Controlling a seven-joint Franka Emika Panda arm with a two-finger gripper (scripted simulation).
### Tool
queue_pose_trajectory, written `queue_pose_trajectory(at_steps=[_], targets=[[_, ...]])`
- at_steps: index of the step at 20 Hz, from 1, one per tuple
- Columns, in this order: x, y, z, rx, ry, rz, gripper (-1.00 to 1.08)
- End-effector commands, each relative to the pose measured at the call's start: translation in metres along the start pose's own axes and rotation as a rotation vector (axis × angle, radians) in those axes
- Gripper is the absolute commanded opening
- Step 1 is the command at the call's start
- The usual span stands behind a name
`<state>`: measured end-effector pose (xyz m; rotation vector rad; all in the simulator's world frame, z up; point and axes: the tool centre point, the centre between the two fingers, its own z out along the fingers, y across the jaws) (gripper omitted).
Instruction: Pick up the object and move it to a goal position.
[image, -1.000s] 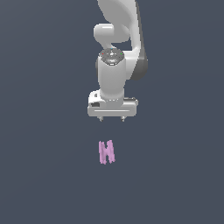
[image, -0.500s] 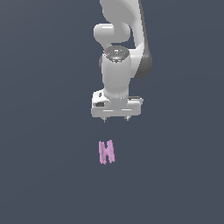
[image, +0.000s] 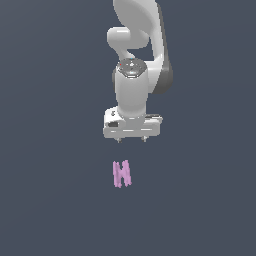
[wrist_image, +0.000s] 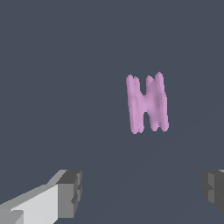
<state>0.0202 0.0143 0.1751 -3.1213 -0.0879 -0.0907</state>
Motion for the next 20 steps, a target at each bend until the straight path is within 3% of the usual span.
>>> queue_pose_trajectory(at_steps=[1, 20], targets=[[0.006, 0.003, 0.007, -0.002, -0.005, -0.006, 1.00], [0.063, 0.043, 0.098, -0.013, -0.053, -0.077, 1.00]])
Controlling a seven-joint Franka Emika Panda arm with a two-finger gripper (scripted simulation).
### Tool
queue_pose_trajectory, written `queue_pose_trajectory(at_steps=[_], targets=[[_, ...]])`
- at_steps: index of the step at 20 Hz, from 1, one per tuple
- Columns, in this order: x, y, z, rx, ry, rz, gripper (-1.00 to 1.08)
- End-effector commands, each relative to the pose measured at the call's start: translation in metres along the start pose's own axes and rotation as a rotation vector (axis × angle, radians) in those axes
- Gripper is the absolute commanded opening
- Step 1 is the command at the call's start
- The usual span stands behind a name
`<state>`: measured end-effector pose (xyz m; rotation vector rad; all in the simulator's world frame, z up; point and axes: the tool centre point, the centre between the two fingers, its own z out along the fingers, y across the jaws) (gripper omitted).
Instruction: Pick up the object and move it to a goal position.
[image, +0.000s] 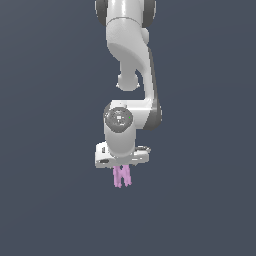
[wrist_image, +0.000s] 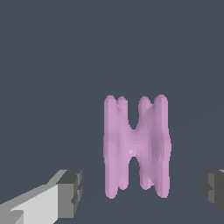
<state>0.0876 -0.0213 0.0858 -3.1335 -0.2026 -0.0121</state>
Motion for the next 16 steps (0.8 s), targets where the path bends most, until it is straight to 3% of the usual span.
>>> queue_pose_trajectory(at_steps=[1, 16], targets=[[0.004, 0.004, 0.008, -0.001, -0.003, -0.006, 1.00], [0.006, 0.008, 0.036, -0.001, -0.008, -0.012, 1.00]])
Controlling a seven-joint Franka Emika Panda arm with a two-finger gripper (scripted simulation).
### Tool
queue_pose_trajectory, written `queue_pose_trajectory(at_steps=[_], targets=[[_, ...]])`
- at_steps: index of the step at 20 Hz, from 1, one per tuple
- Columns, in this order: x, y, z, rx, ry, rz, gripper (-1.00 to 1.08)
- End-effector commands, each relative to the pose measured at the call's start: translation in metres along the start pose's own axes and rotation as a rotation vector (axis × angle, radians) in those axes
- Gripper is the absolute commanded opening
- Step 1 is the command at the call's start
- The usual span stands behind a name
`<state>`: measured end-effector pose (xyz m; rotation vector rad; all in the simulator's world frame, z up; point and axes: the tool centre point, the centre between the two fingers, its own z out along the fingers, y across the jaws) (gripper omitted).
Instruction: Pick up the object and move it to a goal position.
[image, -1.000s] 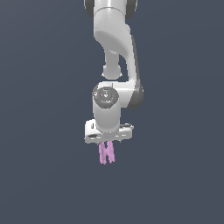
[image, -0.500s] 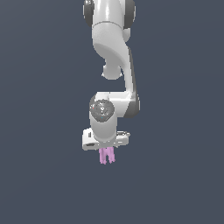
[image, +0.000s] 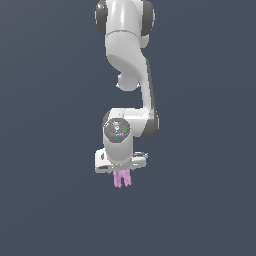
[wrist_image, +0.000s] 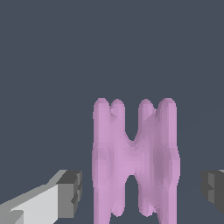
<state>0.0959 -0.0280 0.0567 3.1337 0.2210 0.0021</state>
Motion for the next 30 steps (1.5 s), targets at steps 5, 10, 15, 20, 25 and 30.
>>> queue_pose_trajectory(at_steps=[5, 10, 15, 20, 25, 30], targets=[[-0.001, 0.000, 0.033, 0.000, -0.001, -0.001, 1.00], [0.000, 0.000, 0.039, 0.000, -0.001, -0.001, 1.00], [0.000, 0.000, 0.038, 0.000, -0.001, -0.001, -1.00], [0.000, 0.000, 0.038, 0.000, -0.001, -0.001, -1.00], [0.000, -0.001, 0.036, 0.000, -0.001, -0.001, -1.00], [-0.004, -0.006, 0.025, 0.000, -0.001, -0.001, -1.00]])
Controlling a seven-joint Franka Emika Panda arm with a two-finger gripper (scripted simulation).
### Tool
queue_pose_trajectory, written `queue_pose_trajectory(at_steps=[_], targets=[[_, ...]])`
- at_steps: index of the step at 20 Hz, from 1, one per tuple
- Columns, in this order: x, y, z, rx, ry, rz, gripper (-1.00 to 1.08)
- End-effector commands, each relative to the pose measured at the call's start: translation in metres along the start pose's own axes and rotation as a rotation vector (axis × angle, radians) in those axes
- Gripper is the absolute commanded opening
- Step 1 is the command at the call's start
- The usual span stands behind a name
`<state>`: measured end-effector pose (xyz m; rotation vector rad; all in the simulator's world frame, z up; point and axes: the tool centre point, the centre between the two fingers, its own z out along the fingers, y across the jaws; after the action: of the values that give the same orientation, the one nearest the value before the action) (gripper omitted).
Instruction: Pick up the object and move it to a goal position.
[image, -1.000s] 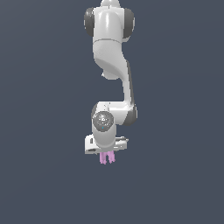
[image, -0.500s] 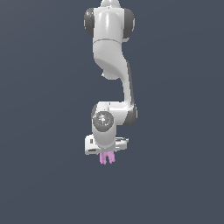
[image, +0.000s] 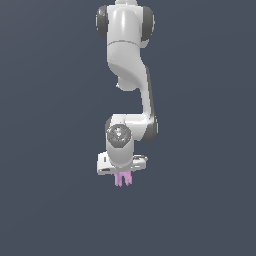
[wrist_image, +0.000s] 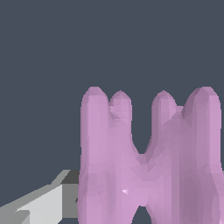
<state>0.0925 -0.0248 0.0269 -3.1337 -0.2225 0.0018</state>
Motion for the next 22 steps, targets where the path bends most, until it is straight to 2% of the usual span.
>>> queue_pose_trajectory(at_steps=[1, 10, 22], targets=[[-0.002, -0.003, -0.008, 0.000, 0.001, 0.000, -1.00], [-0.018, -0.026, -0.062, 0.000, 0.001, 0.000, -1.00], [-0.052, -0.076, -0.182, -0.001, 0.001, 0.000, -1.00]])
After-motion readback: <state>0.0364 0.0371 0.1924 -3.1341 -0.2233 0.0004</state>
